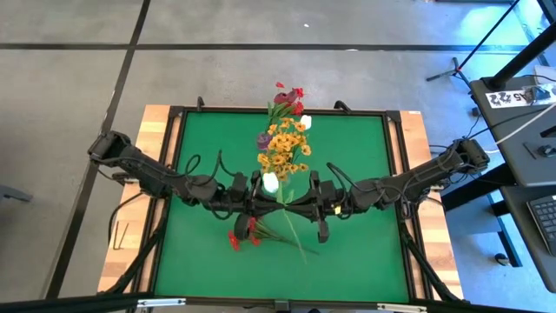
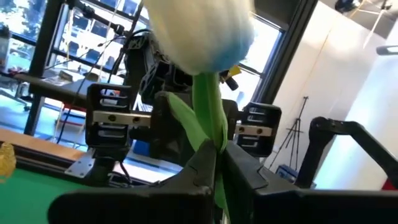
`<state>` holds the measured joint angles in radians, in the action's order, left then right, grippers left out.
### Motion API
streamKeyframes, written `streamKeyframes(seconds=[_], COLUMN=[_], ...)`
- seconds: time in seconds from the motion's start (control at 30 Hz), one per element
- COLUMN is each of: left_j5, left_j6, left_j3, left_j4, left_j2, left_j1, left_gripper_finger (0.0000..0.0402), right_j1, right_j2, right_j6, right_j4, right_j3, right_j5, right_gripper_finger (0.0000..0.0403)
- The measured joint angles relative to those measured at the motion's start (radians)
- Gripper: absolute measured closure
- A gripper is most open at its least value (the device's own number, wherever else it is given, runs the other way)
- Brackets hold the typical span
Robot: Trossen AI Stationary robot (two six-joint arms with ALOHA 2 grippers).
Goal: Sort flowers into vase by color
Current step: Put the white flower into the transparent vase
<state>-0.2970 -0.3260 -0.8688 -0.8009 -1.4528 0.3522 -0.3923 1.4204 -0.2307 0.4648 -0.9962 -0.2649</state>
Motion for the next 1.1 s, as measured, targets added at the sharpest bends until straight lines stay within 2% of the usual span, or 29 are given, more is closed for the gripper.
streamKeyframes(seconds=[0.17,0.37,0.5,0.73,1.1], left_j5=[-0.007,-0.007,-0.022,-0.032,-0.037], left_j6=[0.023,0.041,0.089,0.2,0.23], left_j3=[0.0,0.0,0.0,0.0,0.0], left_j4=[0.001,0.012,0.011,0.001,-0.001], left_j2=[0.0,0.013,0.045,0.095,0.095], left_j1=[0.013,0.023,0.033,0.041,0.031], left_gripper_finger=[0.0394,0.0398,0.0399,0.04,0.0401], right_j1=[-0.002,-0.001,-0.001,-0.021,-0.019], right_j2=[-0.027,-0.109,-0.137,-0.109,-0.032], right_j6=[0.022,0.03,0.003,-0.005,-0.032], right_j4=[-0.025,-0.194,-0.278,-0.281,-0.229], right_j3=[0.0,0.0,0.0,0.0,0.0], right_j5=[0.022,0.039,0.089,0.125,0.126], right_gripper_finger=[0.03,0.019,0.0148,0.0148,0.0217])
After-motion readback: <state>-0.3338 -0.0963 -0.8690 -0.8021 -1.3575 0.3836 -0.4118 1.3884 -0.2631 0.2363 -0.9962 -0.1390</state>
